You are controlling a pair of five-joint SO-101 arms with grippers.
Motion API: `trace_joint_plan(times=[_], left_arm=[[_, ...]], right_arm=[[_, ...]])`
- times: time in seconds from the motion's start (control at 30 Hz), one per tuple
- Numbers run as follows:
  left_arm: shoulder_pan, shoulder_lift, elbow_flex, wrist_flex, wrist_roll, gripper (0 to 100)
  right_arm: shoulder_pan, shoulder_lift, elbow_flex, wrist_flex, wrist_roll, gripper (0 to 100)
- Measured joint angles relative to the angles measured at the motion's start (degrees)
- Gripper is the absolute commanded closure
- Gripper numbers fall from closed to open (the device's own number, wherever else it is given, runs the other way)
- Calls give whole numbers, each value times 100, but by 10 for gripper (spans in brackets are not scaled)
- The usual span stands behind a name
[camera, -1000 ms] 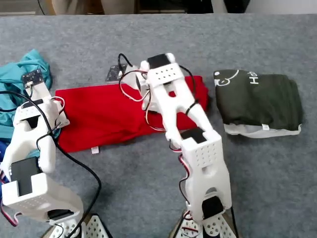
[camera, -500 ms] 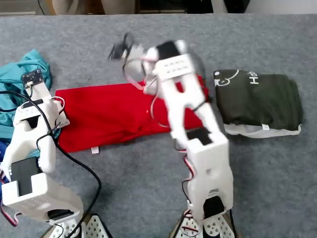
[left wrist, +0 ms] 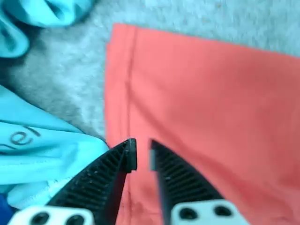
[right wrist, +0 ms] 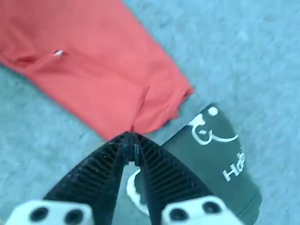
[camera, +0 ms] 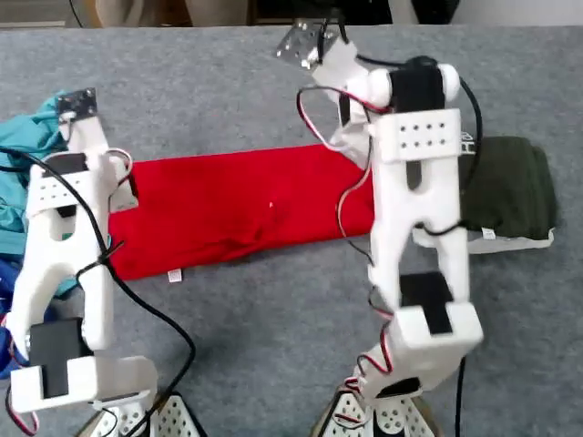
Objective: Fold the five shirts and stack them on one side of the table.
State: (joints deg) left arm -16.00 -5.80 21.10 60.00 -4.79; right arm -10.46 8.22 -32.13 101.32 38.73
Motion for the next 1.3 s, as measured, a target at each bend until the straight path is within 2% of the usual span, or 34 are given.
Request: trace_joint_plan(times=[0.2, 0.37, 0.57, 0.9, 1.1, 1.3], left_arm=[[-484, 1143, -1081, 466, 53, 833], [-527, 2576, -2321, 1046, -114, 833], [-519, 3824, -3323, 1319, -132, 833], [-519, 4273, -3657, 1442, -132, 835], [-431, 4325, -3895, 1635, -132, 981], [-97, 4334, -3938, 1626, -123, 982]], right_arm=[[97, -598, 782, 0, 0, 995], [97, -791, 941, 0, 0, 995], [97, -818, 941, 0, 0, 995], [97, -818, 976, 0, 0, 995], [97, -818, 976, 0, 0, 995], [229, -818, 976, -114, 79, 995]])
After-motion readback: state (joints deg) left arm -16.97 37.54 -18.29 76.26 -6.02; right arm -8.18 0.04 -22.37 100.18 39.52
